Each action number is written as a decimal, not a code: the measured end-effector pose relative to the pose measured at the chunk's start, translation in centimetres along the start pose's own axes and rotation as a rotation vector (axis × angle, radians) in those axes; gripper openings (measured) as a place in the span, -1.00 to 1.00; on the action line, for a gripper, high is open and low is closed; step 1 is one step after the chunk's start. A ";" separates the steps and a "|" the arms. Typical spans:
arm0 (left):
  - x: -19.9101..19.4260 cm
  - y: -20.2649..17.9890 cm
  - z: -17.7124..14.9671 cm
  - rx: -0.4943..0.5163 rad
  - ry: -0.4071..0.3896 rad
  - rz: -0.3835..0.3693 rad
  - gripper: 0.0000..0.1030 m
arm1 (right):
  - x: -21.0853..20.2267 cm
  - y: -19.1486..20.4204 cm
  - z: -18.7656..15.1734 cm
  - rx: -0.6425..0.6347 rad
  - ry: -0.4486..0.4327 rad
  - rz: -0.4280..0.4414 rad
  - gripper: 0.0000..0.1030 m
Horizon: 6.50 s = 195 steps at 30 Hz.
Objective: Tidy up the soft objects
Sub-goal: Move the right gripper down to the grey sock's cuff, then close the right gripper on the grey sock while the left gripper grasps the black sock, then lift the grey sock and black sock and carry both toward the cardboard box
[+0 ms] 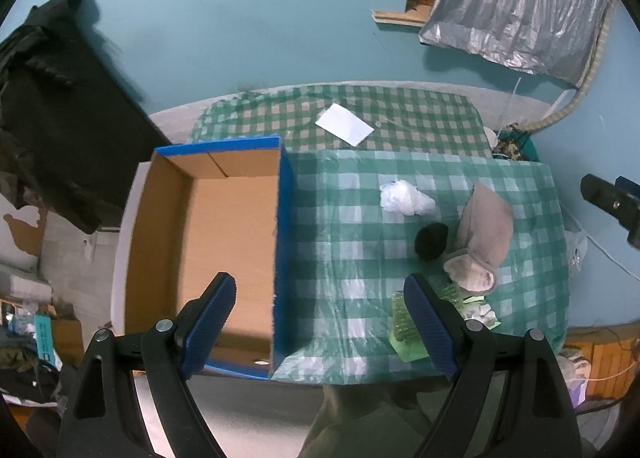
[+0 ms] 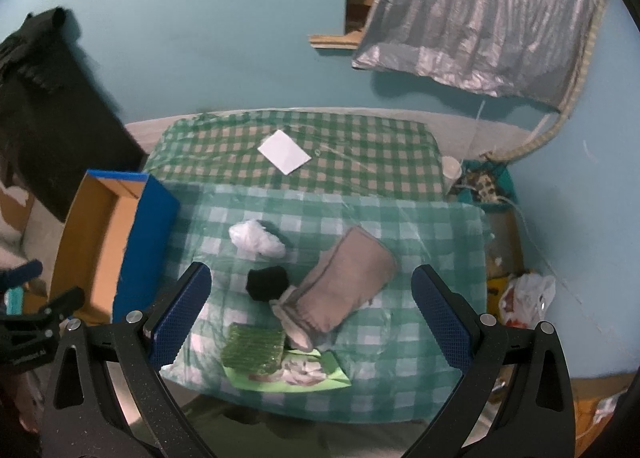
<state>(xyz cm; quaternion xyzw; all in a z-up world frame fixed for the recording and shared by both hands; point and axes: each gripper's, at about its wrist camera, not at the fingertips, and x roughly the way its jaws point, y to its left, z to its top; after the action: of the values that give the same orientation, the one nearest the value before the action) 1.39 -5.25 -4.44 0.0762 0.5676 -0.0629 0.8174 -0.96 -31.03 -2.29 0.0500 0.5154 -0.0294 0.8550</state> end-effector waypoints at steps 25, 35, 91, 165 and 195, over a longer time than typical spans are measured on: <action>8.4 -6.1 1.7 0.162 0.108 -0.056 0.69 | 10.2 -5.4 -0.7 0.079 0.229 -0.007 0.96; 11.7 -9.9 1.9 0.269 0.131 -0.074 0.69 | 16.3 -6.7 -2.4 0.150 0.356 0.003 0.95; 23.0 -15.2 3.1 0.264 0.378 -0.198 -0.29 | 20.1 -10.4 -3.8 0.287 0.376 0.193 -0.56; 13.0 -7.4 0.3 0.170 0.214 -0.178 -0.54 | 19.5 -5.6 -5.5 0.123 0.420 0.235 -0.69; 6.6 3.1 -0.1 -0.057 0.108 -0.124 -0.54 | 10.7 4.5 -0.6 -0.060 0.287 0.377 -0.69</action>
<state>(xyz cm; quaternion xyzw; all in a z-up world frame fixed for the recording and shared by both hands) 4.23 -2.28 -10.47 0.0207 0.6160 -0.0931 0.7820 3.93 -26.43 -11.80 0.1235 0.6138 0.1536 0.7645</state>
